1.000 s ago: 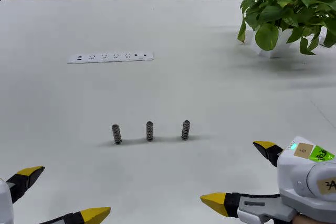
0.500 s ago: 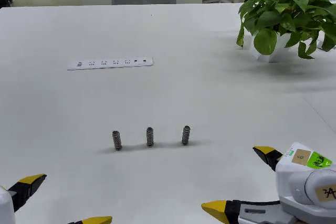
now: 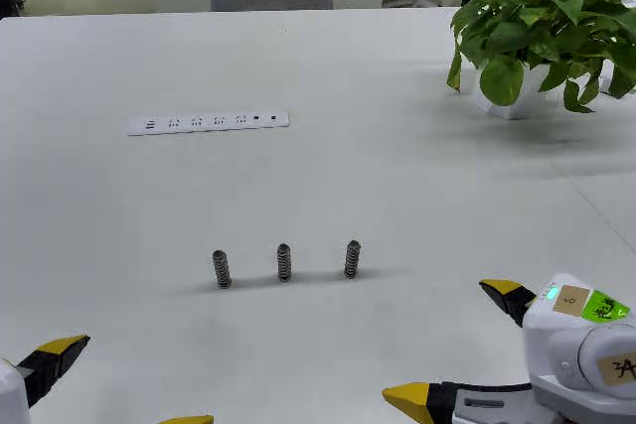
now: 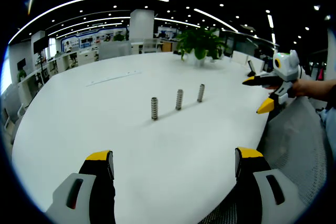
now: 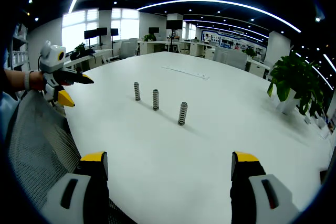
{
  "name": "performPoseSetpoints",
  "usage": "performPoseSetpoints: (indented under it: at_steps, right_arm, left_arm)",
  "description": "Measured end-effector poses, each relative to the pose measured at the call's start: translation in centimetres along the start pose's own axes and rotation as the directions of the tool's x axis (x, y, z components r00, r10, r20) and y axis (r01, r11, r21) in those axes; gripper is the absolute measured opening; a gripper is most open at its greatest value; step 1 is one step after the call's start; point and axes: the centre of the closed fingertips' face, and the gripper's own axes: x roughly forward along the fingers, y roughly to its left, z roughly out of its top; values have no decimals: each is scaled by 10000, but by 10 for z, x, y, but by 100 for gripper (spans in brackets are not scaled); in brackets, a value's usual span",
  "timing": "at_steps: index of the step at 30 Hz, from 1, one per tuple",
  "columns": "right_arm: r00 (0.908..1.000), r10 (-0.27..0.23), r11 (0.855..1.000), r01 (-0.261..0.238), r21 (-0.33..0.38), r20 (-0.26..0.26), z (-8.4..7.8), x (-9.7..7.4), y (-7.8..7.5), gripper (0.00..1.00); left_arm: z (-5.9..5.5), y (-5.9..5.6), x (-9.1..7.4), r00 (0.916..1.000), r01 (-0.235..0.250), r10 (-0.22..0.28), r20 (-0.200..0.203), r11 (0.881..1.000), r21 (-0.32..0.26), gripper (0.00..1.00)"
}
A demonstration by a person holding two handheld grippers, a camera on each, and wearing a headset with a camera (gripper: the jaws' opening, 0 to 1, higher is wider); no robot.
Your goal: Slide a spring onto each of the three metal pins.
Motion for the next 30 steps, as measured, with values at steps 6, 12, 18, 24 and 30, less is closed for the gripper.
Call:
performPoseSetpoints:
  at_steps: [6, 12, 18, 24, 30]
  right_arm:
    - [10000, 11, 10000, -11, -18, -46, -1, 0, 0, 99]
    - [10000, 11, 10000, -11, -16, -46, 0, 0, 0, 99]
    - [10000, 31, 10000, -31, -11, -57, -1, 1, -1, 99]
    - [9999, 60, 10000, -60, -17, -85, -3, 1, -1, 99]
    - [10000, 69, 10000, -69, -13, -64, -2, 1, -1, 99]
  left_arm:
    - [0, -1, 0, 10000, 22, -22, -23, 10000, 9, 98]
    - [-2, 2, 1, 10000, 4, -4, -29, 10000, 3, 98]
    - [0, -1, 1, 10000, 27, -27, -57, 10000, 8, 97]
    - [-1, -1, 1, 10000, 39, -38, -82, 10000, 36, 97]
    - [0, -2, 1, 10000, 34, -34, -87, 10000, 33, 97]
